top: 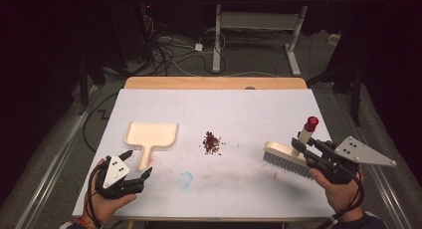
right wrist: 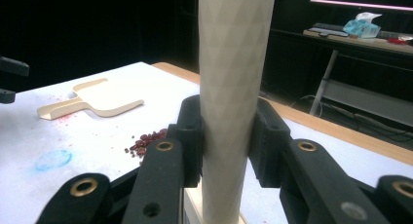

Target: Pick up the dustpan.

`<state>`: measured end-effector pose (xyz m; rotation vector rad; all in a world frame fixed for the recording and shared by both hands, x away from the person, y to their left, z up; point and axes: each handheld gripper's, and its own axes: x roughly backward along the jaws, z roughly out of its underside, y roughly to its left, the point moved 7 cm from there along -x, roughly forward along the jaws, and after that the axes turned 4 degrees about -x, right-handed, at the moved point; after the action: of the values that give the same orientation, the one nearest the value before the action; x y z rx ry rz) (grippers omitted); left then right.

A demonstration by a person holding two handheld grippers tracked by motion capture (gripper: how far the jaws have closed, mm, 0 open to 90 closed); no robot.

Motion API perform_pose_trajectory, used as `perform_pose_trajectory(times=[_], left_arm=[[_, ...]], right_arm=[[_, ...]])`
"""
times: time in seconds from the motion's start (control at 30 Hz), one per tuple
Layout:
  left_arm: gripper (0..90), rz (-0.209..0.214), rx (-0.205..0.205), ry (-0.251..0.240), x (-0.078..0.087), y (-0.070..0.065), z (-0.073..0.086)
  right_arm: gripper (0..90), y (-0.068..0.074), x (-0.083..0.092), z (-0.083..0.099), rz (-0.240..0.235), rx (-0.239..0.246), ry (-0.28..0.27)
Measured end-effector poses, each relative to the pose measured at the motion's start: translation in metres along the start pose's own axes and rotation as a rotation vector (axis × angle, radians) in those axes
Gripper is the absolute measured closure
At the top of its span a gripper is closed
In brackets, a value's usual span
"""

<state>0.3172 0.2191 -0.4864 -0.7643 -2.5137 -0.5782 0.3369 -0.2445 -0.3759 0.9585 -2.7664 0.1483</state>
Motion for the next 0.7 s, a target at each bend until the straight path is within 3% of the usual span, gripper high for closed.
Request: perform_pose_trajectory(times=[0.43, 0.5, 0.53, 0.57, 0.63, 0.7], left_arm=[[20.4, -0.012, 0.017, 0.004, 0.007, -0.002, 0.003], [22.2, -0.024, 0.025, 0.022, 0.006, -0.002, 0.004], [23.5, -0.062, 0.045, 0.076, 0.003, 0.001, 0.008], [23.7, -0.062, 0.045, 0.076, 0.003, 0.001, 0.008], [23.7, -0.046, 0.099, 0.108, -0.001, 0.004, 0.015], [23.7, -0.042, 0.107, 0.117, -0.002, 0.004, 0.016]], right_arm=[[70.7, 0.004, -0.002, -0.002, -0.004, 0.015, 0.001], [70.6, 0.004, -0.004, -0.001, -0.005, 0.014, 0.006], [70.7, 0.004, -0.004, -0.001, -0.005, 0.014, 0.005], [70.7, 0.004, -0.004, -0.001, -0.005, 0.014, 0.005], [70.7, 0.004, -0.005, 0.000, -0.002, 0.012, 0.009], [70.6, 0.003, -0.005, 0.000, -0.001, 0.013, 0.010]])
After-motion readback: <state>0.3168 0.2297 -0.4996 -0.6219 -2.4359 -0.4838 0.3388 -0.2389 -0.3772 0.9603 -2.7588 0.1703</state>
